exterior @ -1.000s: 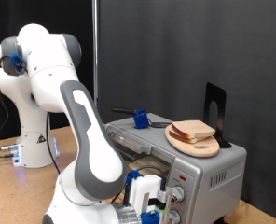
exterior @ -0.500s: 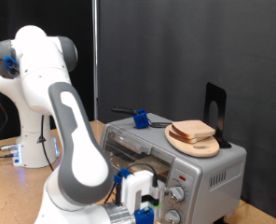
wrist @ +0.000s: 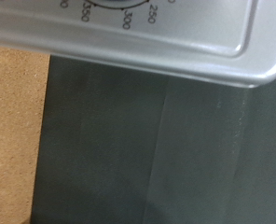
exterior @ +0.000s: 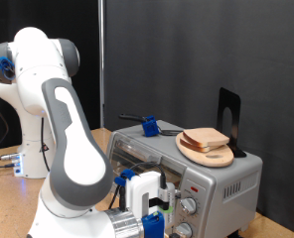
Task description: Make a piece of toast with the oven
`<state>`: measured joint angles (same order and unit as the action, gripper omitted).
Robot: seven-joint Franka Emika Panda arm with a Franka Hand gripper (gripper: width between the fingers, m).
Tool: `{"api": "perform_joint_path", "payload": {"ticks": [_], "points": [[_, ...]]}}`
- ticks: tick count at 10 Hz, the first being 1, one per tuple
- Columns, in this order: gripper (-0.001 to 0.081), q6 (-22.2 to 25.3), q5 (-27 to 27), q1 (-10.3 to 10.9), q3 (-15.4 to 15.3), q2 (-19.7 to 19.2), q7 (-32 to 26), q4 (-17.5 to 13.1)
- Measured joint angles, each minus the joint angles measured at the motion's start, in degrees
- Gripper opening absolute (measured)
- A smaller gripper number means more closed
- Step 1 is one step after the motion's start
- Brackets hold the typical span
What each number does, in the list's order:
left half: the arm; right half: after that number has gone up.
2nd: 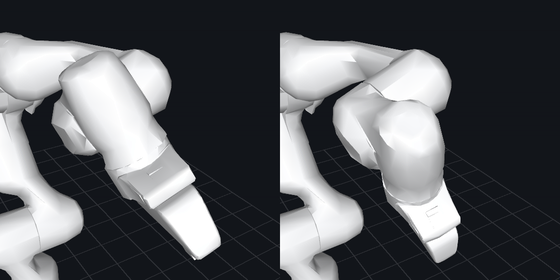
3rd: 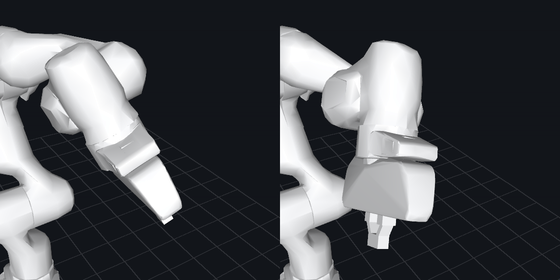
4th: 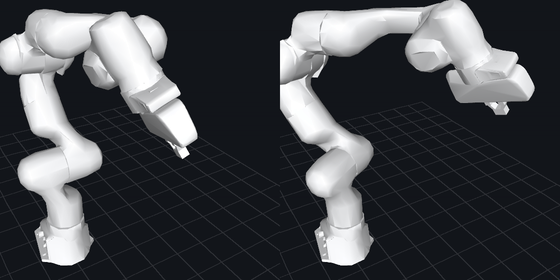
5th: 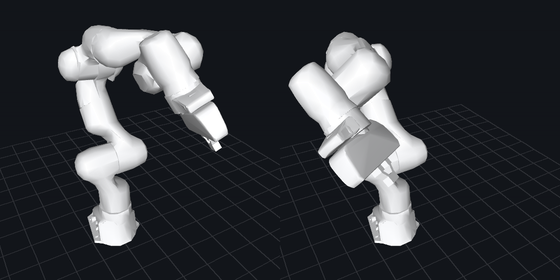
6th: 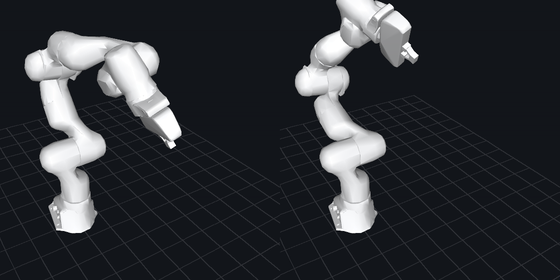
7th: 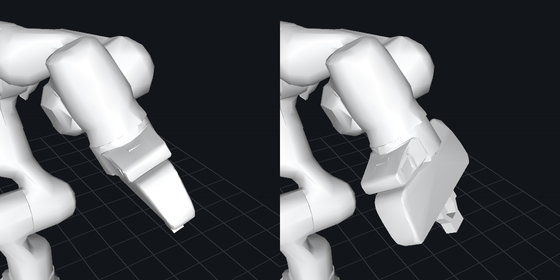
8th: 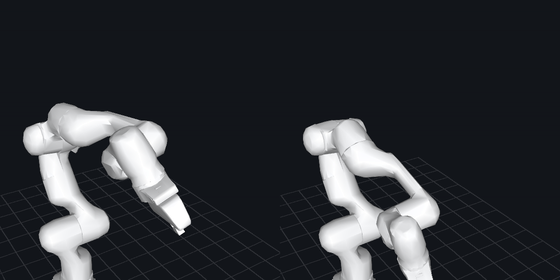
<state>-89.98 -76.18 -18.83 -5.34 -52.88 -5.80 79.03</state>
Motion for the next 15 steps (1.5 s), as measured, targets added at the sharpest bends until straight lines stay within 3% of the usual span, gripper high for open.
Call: {"api": "perform_joint_path", "payload": {"ticks": [3,7,15], "points": [[0.0799,-3.0,0.5,0.7,0.3,-2.0,1.1,-1.9],[0.0799,-3.6,0.9,1.7,0.3,-4.8,1.2,-4.3],[0.0799,-5.0,1.4,3.6,0.3,-6.0,1.2,-4.2]]}}
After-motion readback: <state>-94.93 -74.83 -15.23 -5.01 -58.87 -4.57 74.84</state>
